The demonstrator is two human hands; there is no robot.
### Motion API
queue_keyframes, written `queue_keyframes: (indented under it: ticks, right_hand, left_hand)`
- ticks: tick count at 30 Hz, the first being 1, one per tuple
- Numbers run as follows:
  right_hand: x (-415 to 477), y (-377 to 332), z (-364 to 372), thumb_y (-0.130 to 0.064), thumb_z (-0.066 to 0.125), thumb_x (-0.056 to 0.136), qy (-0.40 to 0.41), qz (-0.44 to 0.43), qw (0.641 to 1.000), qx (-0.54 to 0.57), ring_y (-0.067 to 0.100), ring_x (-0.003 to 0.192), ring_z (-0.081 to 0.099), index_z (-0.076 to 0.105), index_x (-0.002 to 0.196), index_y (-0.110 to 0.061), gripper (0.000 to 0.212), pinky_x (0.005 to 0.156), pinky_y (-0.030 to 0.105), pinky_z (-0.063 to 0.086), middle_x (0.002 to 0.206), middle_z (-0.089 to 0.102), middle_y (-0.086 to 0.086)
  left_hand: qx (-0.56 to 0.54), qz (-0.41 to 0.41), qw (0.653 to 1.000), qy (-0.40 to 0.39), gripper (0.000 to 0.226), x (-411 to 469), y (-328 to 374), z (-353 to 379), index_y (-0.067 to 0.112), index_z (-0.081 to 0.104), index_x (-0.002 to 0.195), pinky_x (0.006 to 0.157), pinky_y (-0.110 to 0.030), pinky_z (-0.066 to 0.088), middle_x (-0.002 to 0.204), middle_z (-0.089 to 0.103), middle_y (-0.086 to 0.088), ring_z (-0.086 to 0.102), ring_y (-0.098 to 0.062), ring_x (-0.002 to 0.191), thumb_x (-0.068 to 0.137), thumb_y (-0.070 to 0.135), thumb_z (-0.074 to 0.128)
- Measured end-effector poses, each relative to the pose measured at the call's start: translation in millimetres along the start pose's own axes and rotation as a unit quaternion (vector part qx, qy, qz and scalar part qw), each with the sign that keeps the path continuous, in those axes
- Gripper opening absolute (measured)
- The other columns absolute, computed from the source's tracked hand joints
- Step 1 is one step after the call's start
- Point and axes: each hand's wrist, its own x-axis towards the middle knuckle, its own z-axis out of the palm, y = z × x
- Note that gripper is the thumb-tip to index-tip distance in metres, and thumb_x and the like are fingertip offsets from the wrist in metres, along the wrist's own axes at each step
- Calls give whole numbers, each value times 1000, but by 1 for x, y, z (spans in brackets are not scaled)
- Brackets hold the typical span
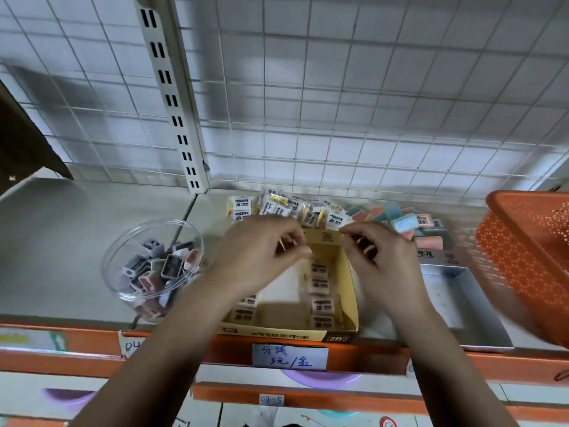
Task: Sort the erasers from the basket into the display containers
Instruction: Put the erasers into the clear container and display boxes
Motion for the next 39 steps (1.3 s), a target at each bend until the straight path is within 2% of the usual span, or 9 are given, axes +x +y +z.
queue_keyframes:
  ticks: [3, 6, 11, 18, 21, 27, 32, 36, 39]
  right_hand:
    - [27, -9, 6, -10, 69, 87, -37, -26, 999, -23, 5, 78, 58, 73, 93, -13, 8, 70, 10, 44, 89, 67, -4]
    - [51, -20, 22, -16, 67, 88, -97, -51, 992, -64, 4, 83, 56, 73, 99, -14, 12, 71, 5, 37, 94, 66, -4]
    - [85, -31, 60, -24, 63, 90, -188, -71, 967, -158, 27, 99, 58, 70, 106, -6, 24, 84, 37, 46, 103, 66, 11]
    - [87, -35, 79, -19, 64, 88, -211, -57, 945, -244, 28, 99, 53, 68, 101, -10, 17, 71, 29, 33, 92, 58, 5]
    - [85, -39, 81, -21, 65, 89, -214, -28, 951, -221, 26, 100, 56, 65, 113, -10, 27, 77, 31, 39, 106, 60, 9]
    - [84, -43, 86, -8, 71, 80, -192, 9, 974, -121, 26, 92, 58, 65, 103, -7, 24, 79, 36, 47, 101, 60, 10]
    - [74, -45, 72, -6, 70, 80, -139, 63, 988, -12, 18, 76, 59, 60, 107, -18, 31, 67, 30, 47, 84, 59, -8]
    - [61, -45, 51, -6, 69, 82, -110, 99, 986, 74, 18, 70, 59, 49, 116, -26, 43, 58, 21, 45, 81, 62, -2]
    - [47, -44, 38, -7, 73, 80, -114, 136, 970, 164, 27, 77, 64, 47, 120, -30, 52, 71, 37, 52, 84, 68, 8]
  left_hand:
    - [-11, -17, 996, 83, 14, 0, -16, -21, 27, 71, 92, 77, -29, 54, 87, 69, 16, 63, 0, 81, 86, 40, 68]
    - [-15, -40, 992, 120, 11, -5, -29, -34, 27, 71, 88, 73, -25, 51, 78, 67, 19, 63, 4, 77, 84, 37, 69]
    - [-15, -69, 988, 134, 4, -14, -46, -48, 27, 72, 85, 75, -28, 52, 79, 69, 16, 64, 0, 76, 83, 30, 73]
    - [6, -89, 989, 118, 5, -5, -68, -72, 26, 71, 86, 70, -20, 45, 75, 62, 21, 63, 0, 78, 84, 31, 72]
    - [34, -83, 993, 76, 6, 10, -75, -81, 27, 70, 87, 71, -23, 45, 80, 62, 16, 62, -4, 80, 85, 33, 71]
    - [96, -66, 993, -28, 17, 51, -88, -85, 21, 71, 100, 71, -25, 44, 93, 68, 7, 62, -8, 84, 86, 31, 70]
    - [130, -68, 980, -132, 40, 79, -101, -71, 18, 63, 120, 84, -30, 48, 115, 66, 1, 61, -14, 95, 84, 31, 74]
    - [167, -63, 969, -171, 52, 87, -103, -63, 17, 61, 124, 89, -31, 46, 118, 64, 0, 58, -19, 106, 79, 37, 78]
    - [189, -52, 968, -159, 51, 88, -100, -58, 15, 63, 119, 78, -28, 40, 113, 63, -1, 56, -19, 105, 76, 37, 80]
